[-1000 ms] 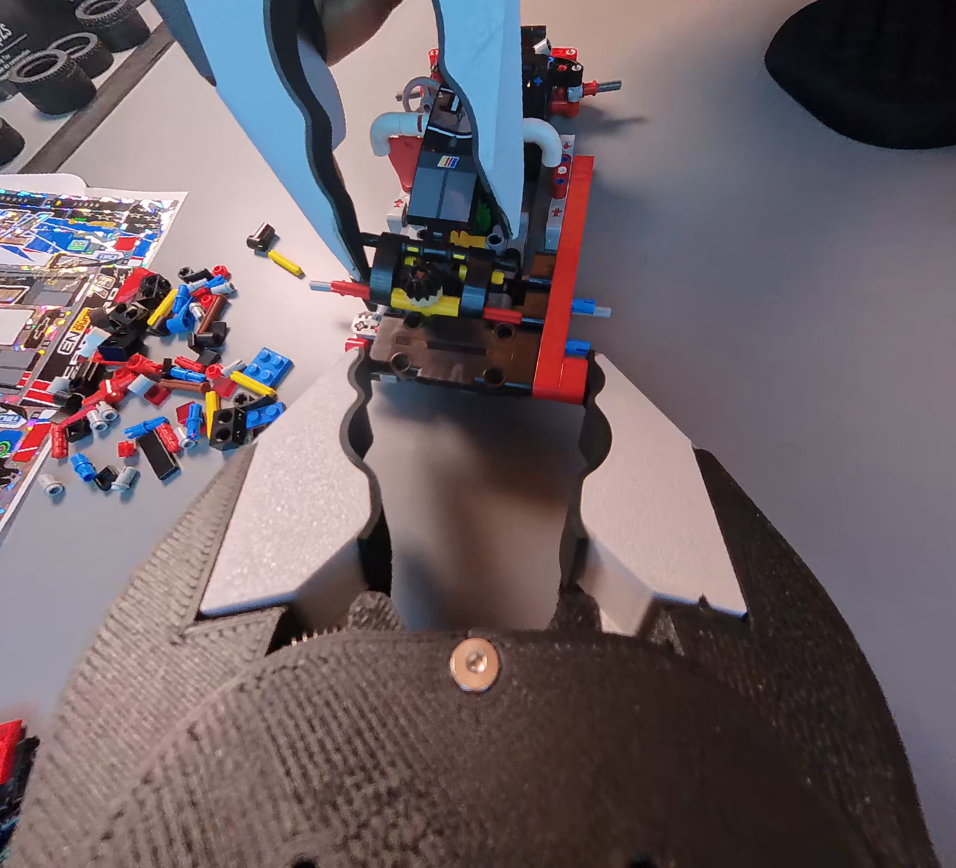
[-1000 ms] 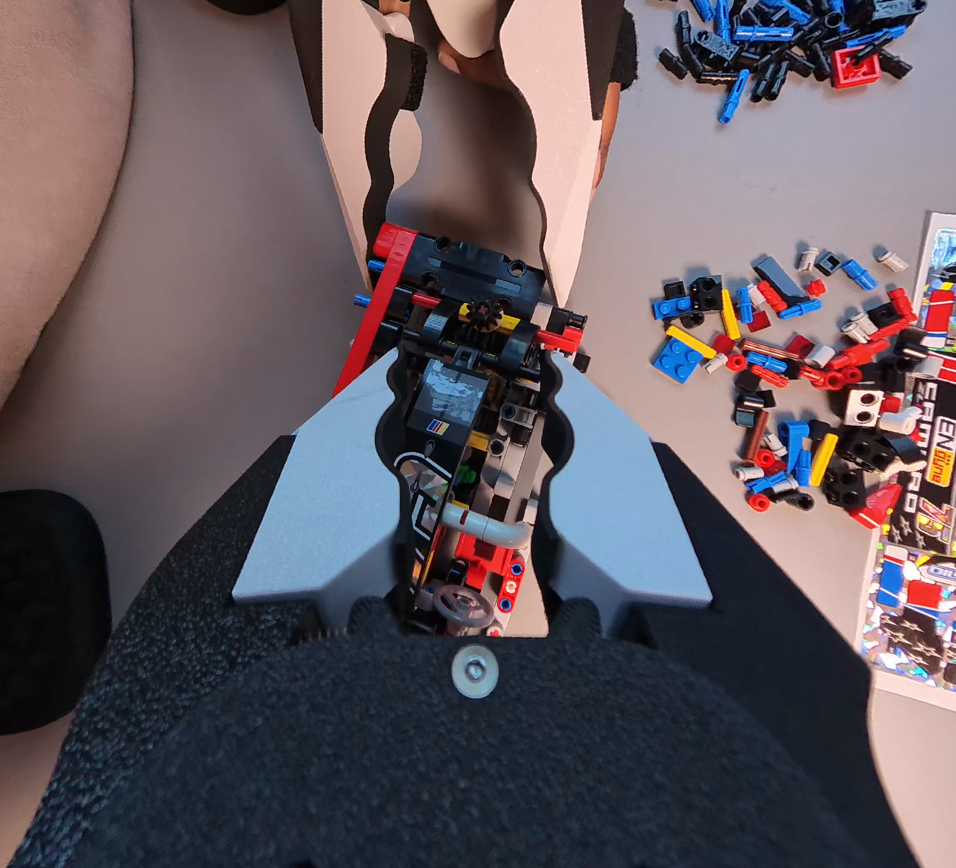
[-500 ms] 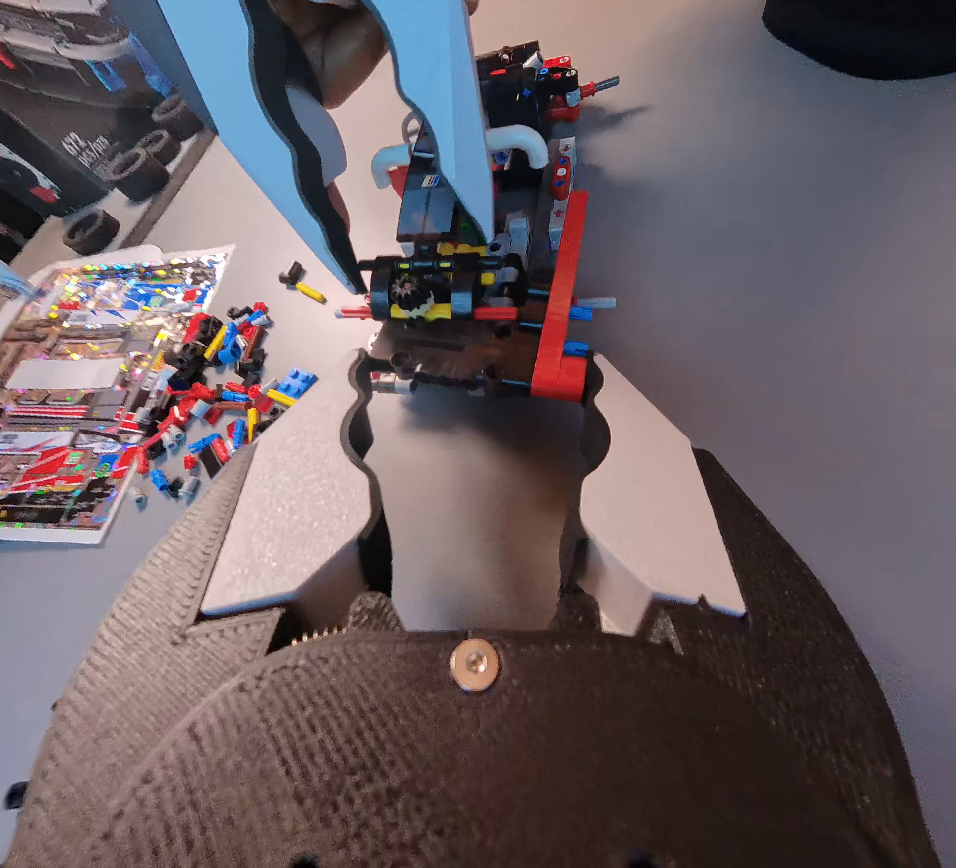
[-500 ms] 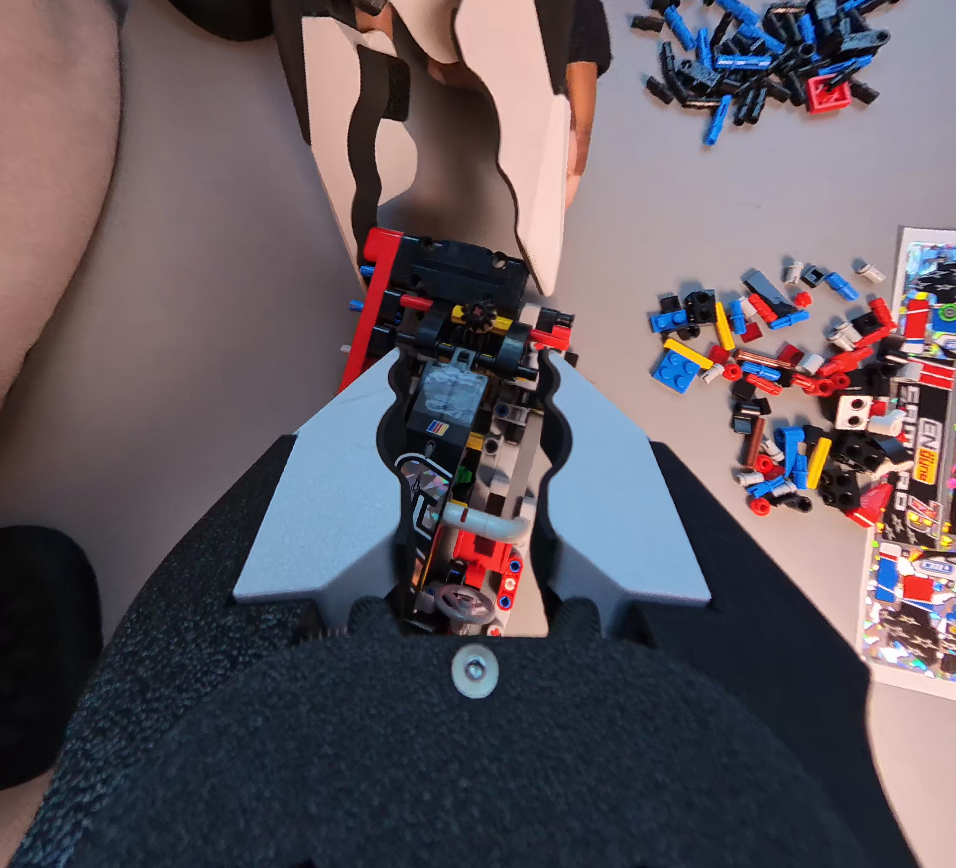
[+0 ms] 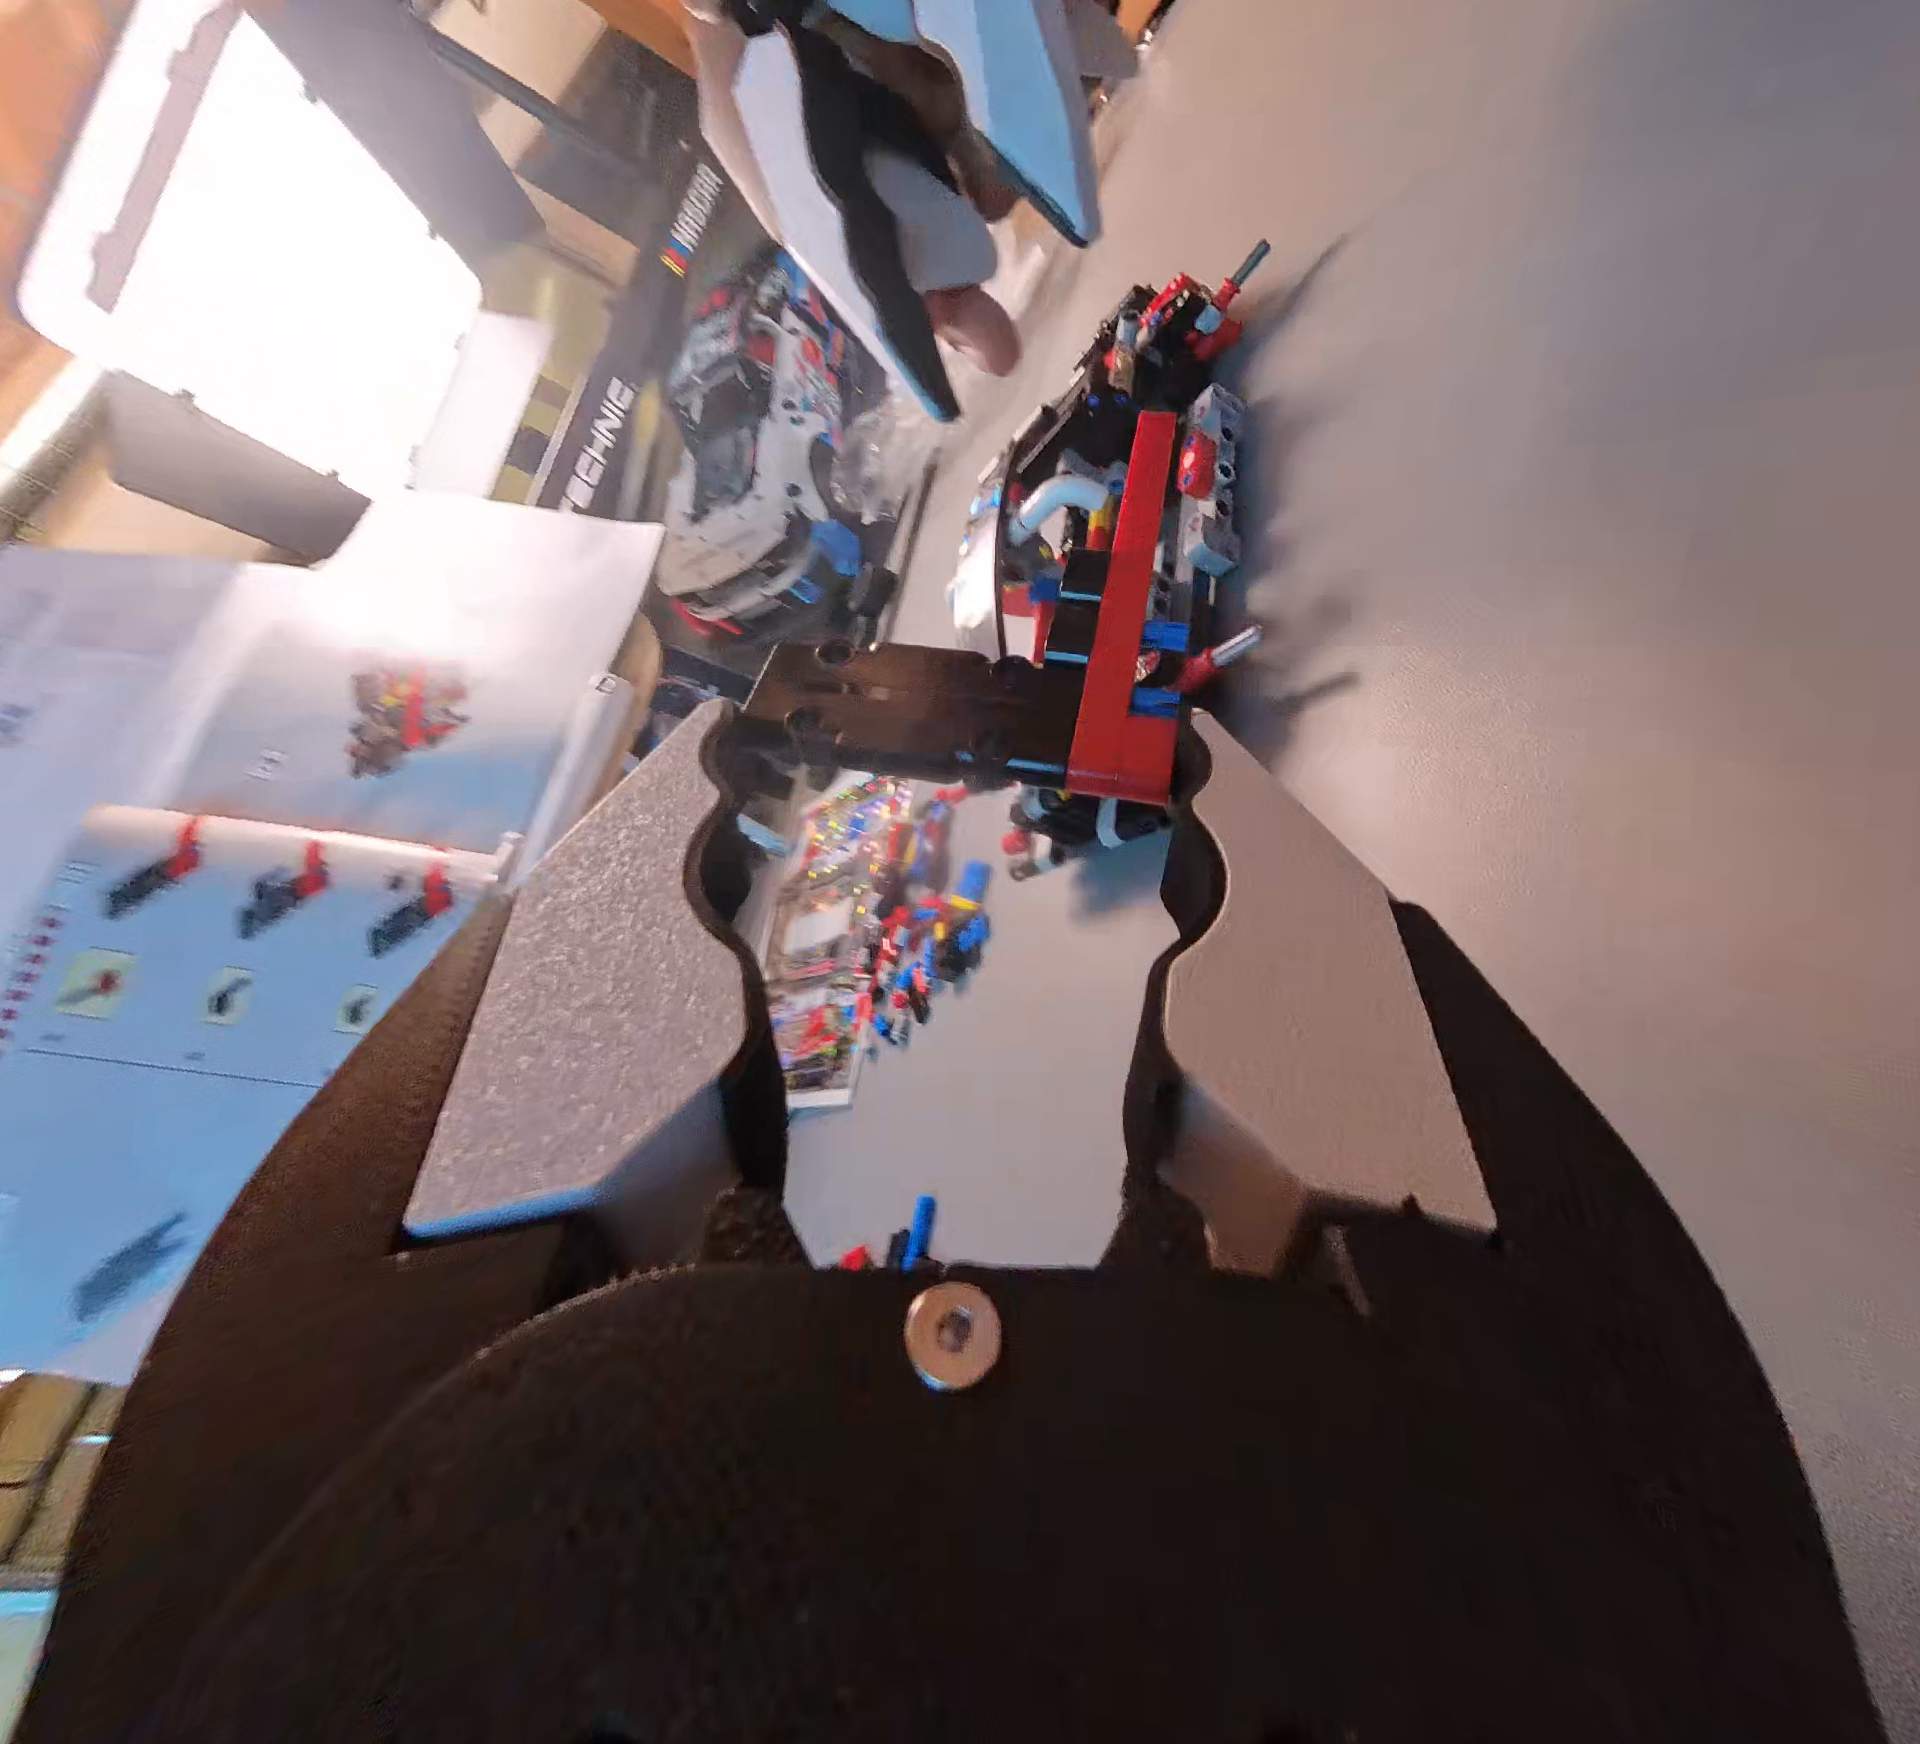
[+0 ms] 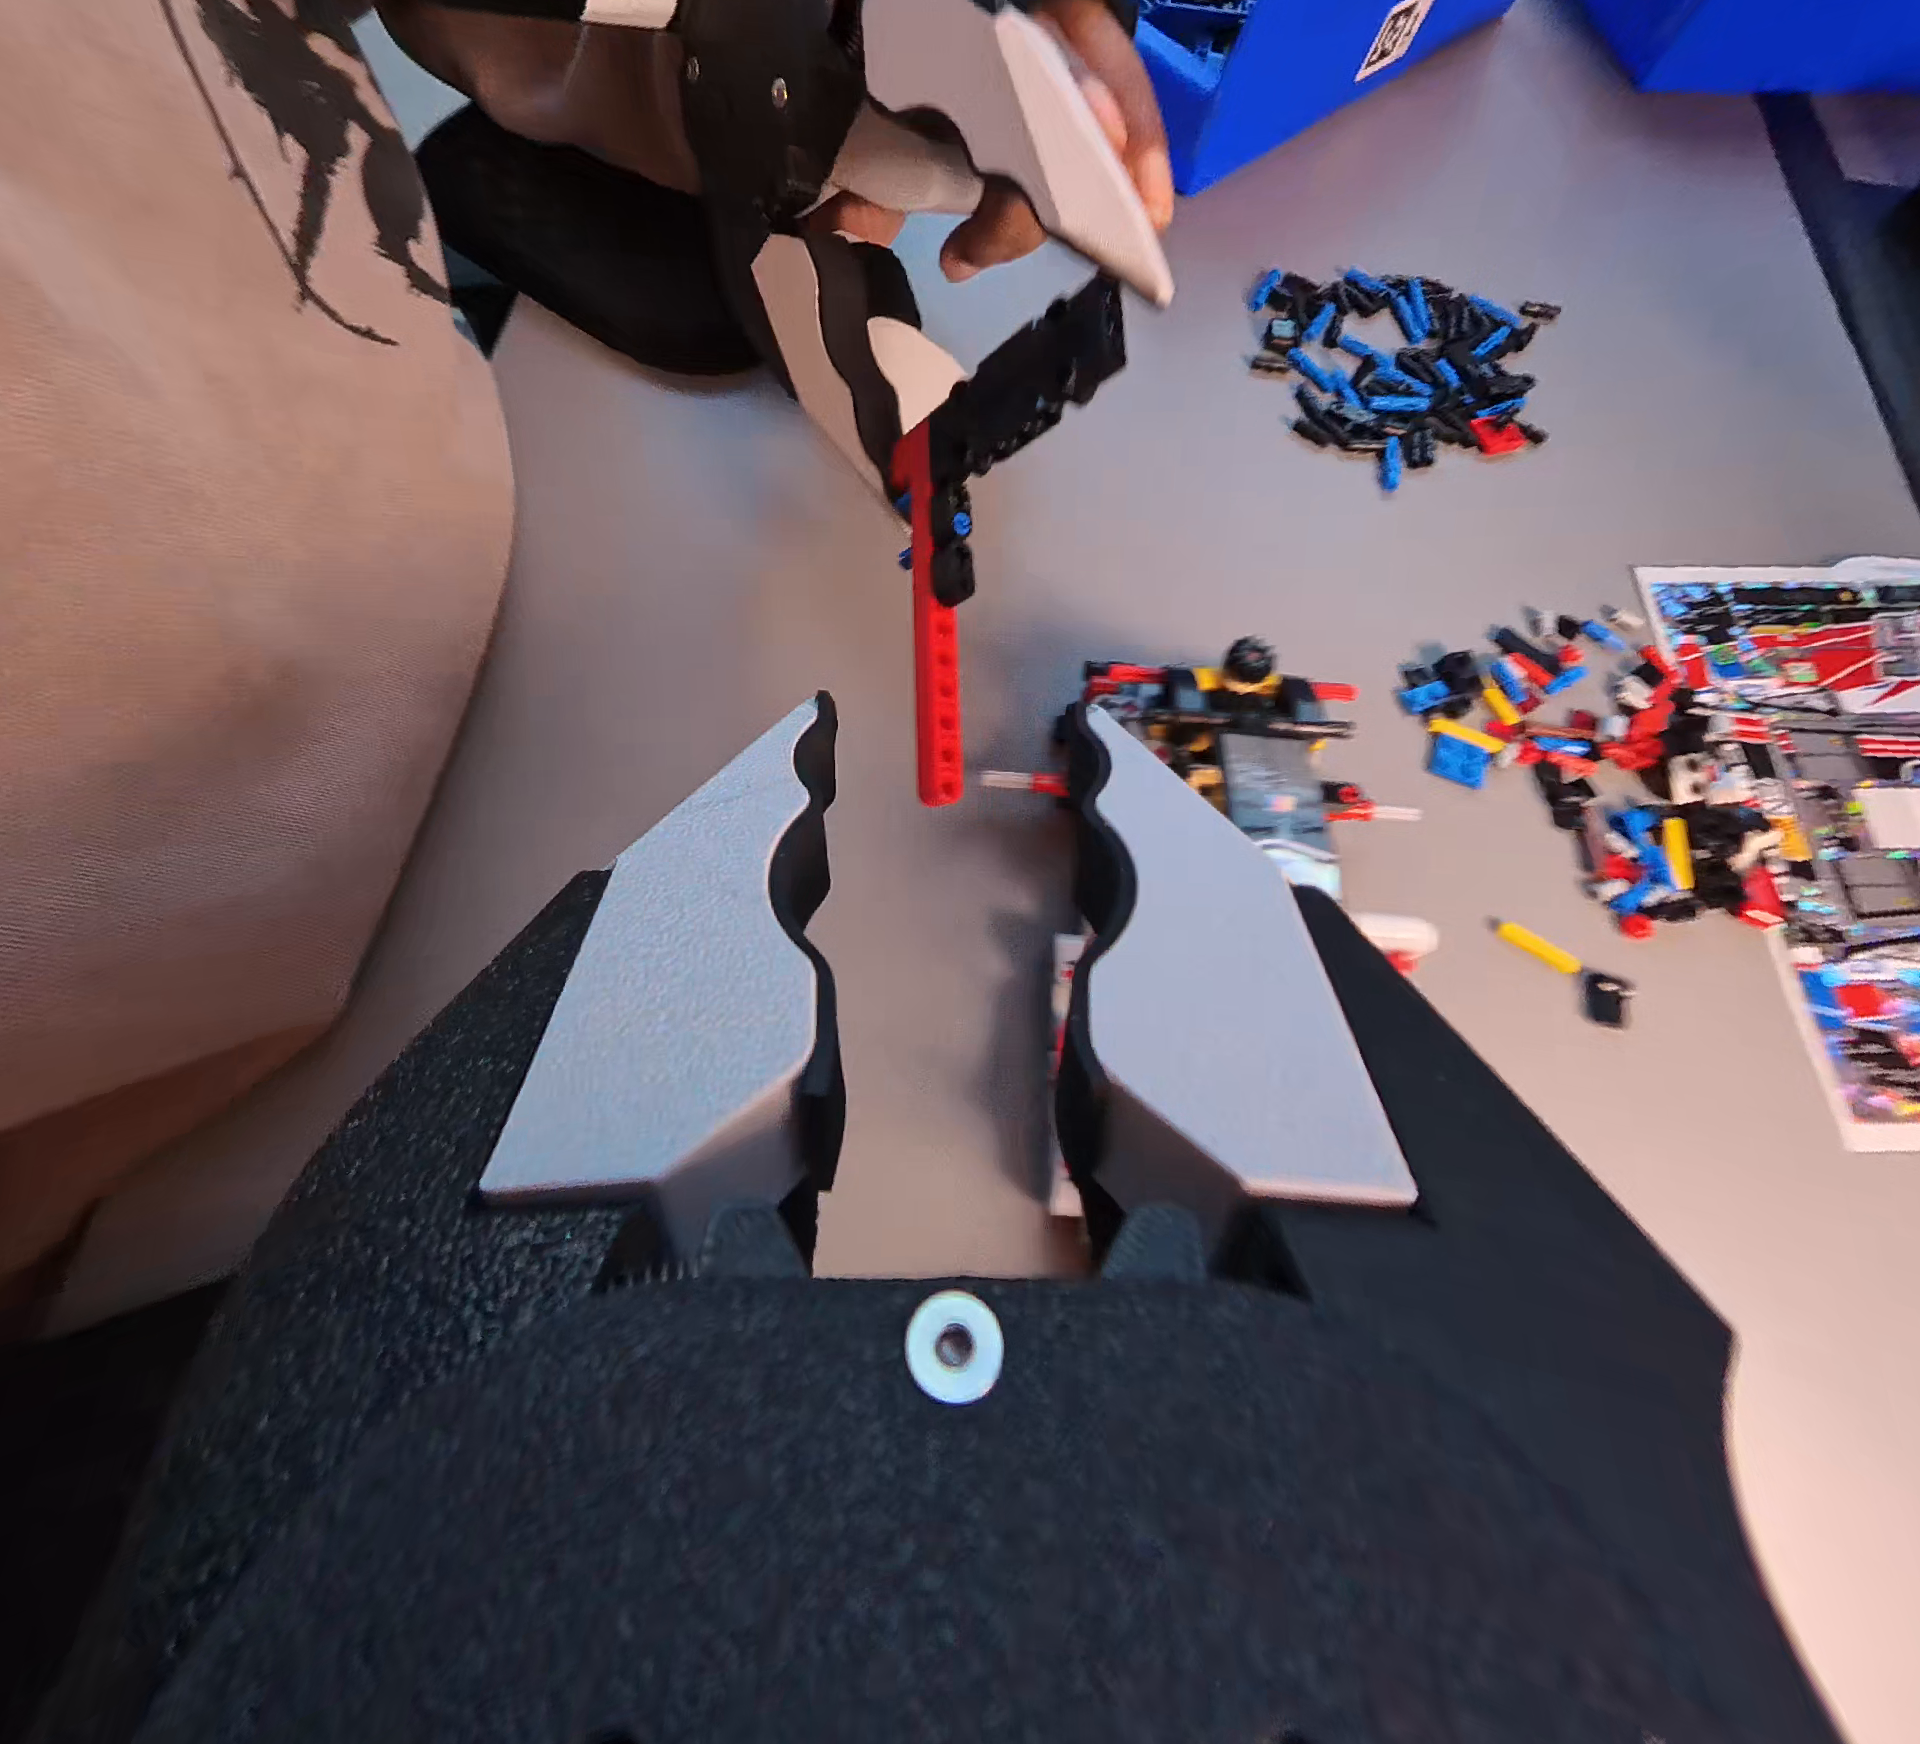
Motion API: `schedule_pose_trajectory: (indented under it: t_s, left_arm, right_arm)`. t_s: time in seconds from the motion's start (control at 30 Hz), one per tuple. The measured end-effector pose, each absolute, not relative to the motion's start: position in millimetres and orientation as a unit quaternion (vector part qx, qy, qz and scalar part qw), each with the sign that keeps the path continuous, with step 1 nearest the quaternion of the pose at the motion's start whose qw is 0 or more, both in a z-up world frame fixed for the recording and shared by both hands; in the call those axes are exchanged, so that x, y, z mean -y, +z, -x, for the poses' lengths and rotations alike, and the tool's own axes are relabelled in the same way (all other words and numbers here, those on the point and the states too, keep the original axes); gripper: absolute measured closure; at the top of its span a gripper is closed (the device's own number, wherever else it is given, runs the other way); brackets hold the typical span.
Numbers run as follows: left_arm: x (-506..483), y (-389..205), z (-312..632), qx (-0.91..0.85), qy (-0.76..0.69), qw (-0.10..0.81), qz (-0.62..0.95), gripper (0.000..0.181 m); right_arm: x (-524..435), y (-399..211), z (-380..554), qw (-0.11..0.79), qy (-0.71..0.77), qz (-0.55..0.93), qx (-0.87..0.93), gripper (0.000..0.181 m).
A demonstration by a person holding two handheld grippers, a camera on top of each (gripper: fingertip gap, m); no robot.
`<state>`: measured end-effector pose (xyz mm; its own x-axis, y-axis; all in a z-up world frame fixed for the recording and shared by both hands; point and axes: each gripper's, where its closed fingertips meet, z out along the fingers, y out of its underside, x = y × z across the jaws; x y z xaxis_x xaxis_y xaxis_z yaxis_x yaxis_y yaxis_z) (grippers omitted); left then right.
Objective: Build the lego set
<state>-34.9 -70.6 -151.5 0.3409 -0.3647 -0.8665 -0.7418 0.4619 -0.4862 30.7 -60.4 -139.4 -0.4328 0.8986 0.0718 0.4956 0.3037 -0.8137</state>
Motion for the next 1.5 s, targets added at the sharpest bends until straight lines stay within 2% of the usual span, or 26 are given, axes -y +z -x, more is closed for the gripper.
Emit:
schedule_pose_trajectory:
  t_s: [0.1, 0.2, 0.3, 0.43, 0.57, 0.67, 0.9, 1.5]
  left_arm:
    - [77.3, -140.4, 26.0, -0.556, 0.174, 0.666, 0.465, 0.102]
    - [77.7, -136.4, 21.5, -0.560, 0.188, 0.669, 0.451, 0.101]
    - [76.2, -138.5, 19.9, -0.561, 0.180, 0.666, 0.457, 0.101]
    - [65.0, -151.5, 23.8, -0.540, 0.087, 0.647, 0.531, 0.101]
    - [46.0, -177.2, 28.9, -0.484, -0.082, 0.576, 0.653, 0.101]
    - [32.9, -194.4, 32.7, -0.449, -0.151, 0.529, 0.704, 0.101]
    - [22.4, -212.3, 32.9, -0.449, -0.156, 0.490, 0.731, 0.101]
    - [15.5, -215.0, 34.3, -0.449, -0.166, 0.461, 0.747, 0.101]
  right_arm:
    - [70.2, -154.9, -37.0, 0.271, 0.385, 0.482, 0.739, 0.141]
    - [79.7, -162.7, -36.5, 0.273, 0.404, 0.490, 0.723, 0.152]
    - [79.4, -162.2, -32.9, 0.304, 0.398, 0.488, 0.715, 0.173]
    - [75.6, -164.6, -32.2, 0.300, 0.397, 0.501, 0.708, 0.174]
    - [55.9, -176.4, -27.6, 0.296, 0.352, 0.540, 0.705, 0.174]
    - [40.5, -183.5, -23.7, 0.296, 0.310, 0.568, 0.703, 0.174]
    - [28.5, -194.0, -25.0, 0.275, 0.258, 0.600, 0.705, 0.173]
    - [20.2, -195.9, -24.2, 0.266, 0.221, 0.636, 0.690, 0.169]
